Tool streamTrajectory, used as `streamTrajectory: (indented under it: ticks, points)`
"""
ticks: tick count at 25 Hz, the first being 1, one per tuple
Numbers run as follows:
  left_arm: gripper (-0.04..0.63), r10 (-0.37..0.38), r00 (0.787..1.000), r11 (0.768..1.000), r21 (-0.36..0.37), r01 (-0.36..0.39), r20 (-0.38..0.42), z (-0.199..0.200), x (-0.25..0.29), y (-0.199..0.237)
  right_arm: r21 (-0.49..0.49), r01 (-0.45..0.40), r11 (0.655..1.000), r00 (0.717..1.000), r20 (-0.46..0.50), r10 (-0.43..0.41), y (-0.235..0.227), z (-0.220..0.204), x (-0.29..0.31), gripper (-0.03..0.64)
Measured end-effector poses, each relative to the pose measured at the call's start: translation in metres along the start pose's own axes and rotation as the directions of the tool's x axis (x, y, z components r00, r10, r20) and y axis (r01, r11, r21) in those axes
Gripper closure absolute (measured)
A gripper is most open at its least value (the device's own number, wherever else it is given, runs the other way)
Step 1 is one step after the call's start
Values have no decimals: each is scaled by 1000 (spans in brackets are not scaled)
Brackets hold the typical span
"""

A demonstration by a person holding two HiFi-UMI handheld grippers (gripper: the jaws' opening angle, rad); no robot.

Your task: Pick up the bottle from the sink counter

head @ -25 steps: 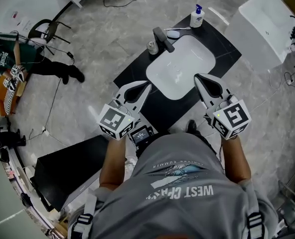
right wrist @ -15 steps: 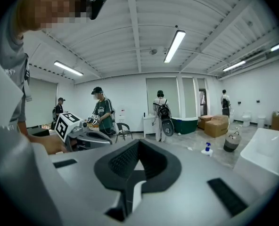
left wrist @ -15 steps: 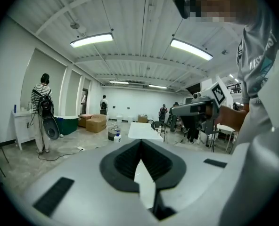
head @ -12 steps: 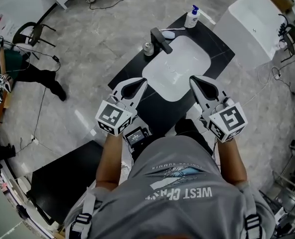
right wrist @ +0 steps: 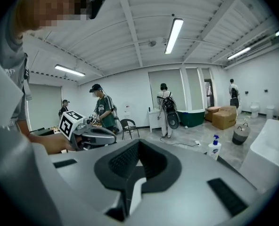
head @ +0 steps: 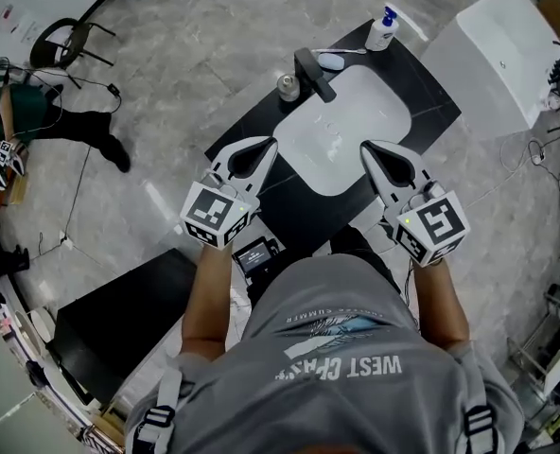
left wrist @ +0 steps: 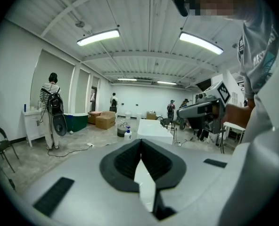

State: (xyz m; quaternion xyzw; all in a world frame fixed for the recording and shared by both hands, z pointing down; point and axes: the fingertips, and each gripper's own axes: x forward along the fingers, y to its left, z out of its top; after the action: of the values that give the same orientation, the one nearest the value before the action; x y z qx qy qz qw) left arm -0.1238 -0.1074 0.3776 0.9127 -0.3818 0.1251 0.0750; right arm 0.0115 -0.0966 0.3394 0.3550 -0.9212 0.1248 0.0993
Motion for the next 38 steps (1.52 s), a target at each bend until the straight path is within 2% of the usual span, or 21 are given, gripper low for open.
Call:
streamTrajectory:
  ticks: [9,20,38]
  points:
    - [591,38,999,999,-27,-39,-36,-20,25,25,16,-35,999,999,-36,35,-18,-9,18,615]
    - [589,44,994,996,-78,-52,-99,-69,75,60,38,-36,999,995,-95,39,-42,-30,27,615]
    - [508,90,969,984,-129,-122,-230,-149,153,110,90,-32,995,982,-183,48,-83,-66,36,615]
